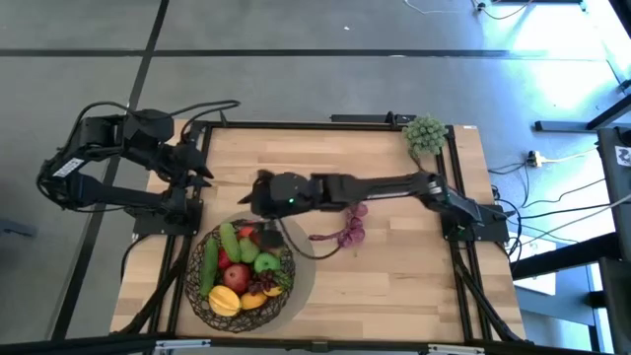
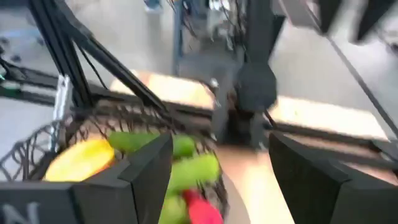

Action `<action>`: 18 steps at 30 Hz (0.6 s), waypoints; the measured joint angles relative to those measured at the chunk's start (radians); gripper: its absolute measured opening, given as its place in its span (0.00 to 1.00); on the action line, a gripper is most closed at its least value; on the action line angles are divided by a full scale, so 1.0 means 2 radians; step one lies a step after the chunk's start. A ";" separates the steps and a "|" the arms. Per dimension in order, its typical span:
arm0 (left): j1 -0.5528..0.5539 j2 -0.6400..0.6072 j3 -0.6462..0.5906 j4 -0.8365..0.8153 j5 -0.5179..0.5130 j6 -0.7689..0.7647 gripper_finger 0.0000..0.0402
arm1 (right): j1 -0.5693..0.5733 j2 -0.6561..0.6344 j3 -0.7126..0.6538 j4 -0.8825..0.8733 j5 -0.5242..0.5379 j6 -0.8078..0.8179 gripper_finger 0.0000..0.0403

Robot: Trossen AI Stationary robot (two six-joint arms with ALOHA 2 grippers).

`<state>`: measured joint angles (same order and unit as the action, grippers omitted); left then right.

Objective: Build produce basket
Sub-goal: Put the purple garlic into the black wire basket

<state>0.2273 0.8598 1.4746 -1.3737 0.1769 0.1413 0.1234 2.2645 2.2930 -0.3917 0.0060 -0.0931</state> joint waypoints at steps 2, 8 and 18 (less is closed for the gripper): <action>0.000 0.000 0.000 0.000 0.003 0.000 0.22 | 0.000 -0.018 0.011 -0.069 0.013 0.000 0.64; -0.002 -0.002 0.000 0.000 0.016 0.010 0.22 | 0.005 -0.051 0.026 -0.246 0.011 0.039 0.64; -0.018 -0.002 0.000 0.000 0.016 0.009 0.22 | 0.006 -0.052 0.019 -0.493 0.010 0.151 0.64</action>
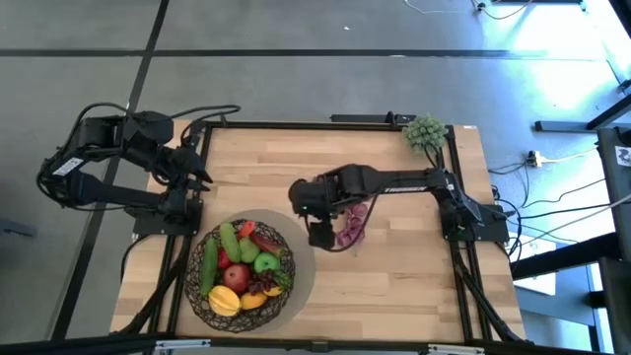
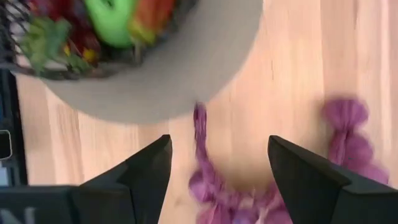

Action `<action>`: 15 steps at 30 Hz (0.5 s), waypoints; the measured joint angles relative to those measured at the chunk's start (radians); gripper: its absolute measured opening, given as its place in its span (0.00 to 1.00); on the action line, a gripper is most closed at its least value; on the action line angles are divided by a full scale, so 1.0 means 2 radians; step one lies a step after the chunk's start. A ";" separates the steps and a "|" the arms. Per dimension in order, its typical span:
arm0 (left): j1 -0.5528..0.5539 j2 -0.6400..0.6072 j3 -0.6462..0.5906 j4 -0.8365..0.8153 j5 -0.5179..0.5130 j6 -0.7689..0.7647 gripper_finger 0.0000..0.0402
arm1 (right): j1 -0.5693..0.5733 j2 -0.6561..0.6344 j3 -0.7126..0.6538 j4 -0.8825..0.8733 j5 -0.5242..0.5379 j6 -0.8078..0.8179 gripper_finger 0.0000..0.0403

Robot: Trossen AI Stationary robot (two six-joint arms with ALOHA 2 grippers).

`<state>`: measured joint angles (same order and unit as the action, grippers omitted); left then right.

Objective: Build produce basket
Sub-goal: Put the purple garlic into the black wire basket

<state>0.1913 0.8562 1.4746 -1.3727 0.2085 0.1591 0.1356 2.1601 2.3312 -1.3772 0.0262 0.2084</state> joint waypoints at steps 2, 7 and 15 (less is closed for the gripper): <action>-0.002 0.000 0.000 0.000 0.000 -0.007 0.22 | -0.002 0.000 -0.008 -0.015 0.000 0.016 0.64; -0.006 0.000 0.000 0.001 -0.002 -0.013 0.22 | -0.008 0.000 -0.059 -0.013 -0.033 0.011 0.64; -0.006 0.000 0.000 0.001 0.036 0.001 0.22 | -0.008 0.000 -0.177 0.052 -0.071 -0.015 0.64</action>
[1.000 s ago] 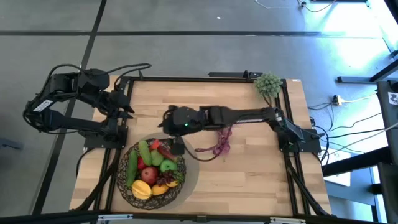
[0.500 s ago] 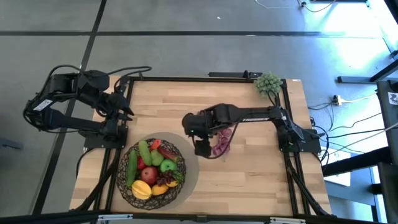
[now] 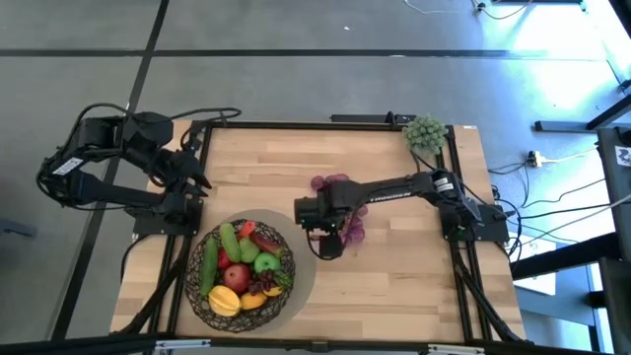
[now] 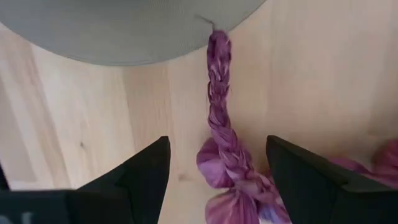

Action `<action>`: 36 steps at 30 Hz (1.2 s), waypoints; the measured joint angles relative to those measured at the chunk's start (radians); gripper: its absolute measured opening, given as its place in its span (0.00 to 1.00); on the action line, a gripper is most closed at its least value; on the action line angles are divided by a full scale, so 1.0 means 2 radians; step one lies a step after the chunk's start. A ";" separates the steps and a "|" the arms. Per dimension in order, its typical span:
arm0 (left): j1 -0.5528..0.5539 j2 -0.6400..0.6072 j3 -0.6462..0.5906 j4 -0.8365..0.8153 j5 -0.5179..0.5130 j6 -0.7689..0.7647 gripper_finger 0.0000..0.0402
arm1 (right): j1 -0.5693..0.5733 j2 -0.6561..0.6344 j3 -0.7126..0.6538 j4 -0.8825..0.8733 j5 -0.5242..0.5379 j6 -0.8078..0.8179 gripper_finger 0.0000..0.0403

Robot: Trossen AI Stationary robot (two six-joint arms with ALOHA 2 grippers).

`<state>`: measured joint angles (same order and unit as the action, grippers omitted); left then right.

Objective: Build produce basket
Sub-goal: Put the purple garlic into the black wire basket

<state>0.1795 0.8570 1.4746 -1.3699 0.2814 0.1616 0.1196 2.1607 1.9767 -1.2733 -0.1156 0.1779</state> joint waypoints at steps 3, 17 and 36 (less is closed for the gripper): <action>0.000 0.000 0.000 0.000 0.002 0.001 0.22 | 0.000 0.000 -0.037 0.044 -0.004 -0.013 0.64; 0.000 0.000 0.000 0.000 0.001 -0.012 0.22 | -0.006 0.000 -0.149 0.148 0.010 -0.026 0.53; 0.000 0.000 0.000 0.000 -0.002 -0.015 0.22 | -0.005 0.000 0.020 0.047 0.059 0.032 0.04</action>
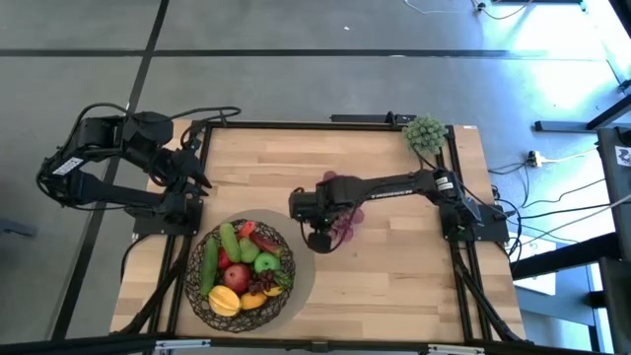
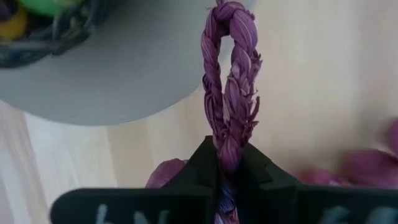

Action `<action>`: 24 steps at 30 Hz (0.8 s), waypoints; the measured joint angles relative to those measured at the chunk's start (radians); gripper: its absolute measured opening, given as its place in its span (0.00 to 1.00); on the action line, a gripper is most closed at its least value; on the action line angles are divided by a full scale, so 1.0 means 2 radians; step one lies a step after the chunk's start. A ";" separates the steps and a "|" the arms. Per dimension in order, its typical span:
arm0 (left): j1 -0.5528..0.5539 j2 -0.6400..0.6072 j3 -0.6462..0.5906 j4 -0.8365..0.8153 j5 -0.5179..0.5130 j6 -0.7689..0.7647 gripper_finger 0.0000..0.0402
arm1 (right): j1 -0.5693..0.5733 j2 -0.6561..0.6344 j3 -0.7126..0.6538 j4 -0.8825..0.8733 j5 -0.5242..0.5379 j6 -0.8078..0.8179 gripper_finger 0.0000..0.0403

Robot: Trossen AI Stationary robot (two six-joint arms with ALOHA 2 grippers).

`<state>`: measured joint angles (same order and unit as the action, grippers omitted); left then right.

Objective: Build produce basket
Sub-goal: Put the purple garlic into the black wire basket

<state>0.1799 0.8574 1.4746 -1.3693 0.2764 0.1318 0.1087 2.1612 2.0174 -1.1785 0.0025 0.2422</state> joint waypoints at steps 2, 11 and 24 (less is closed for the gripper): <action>0.000 0.000 0.000 0.000 0.000 -0.001 0.22 | 0.003 0.000 0.039 -0.037 0.028 0.008 0.04; 0.000 0.000 0.000 -0.001 0.000 -0.009 0.22 | 0.015 -0.018 0.160 -0.085 0.135 0.050 0.04; 0.000 0.000 0.000 -0.003 0.001 0.002 0.22 | 0.062 -0.054 0.169 0.022 0.186 0.050 0.04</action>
<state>0.1799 0.8574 1.4746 -1.3758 0.2784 0.1361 0.2322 2.0537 2.3556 -1.1349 0.3737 0.3427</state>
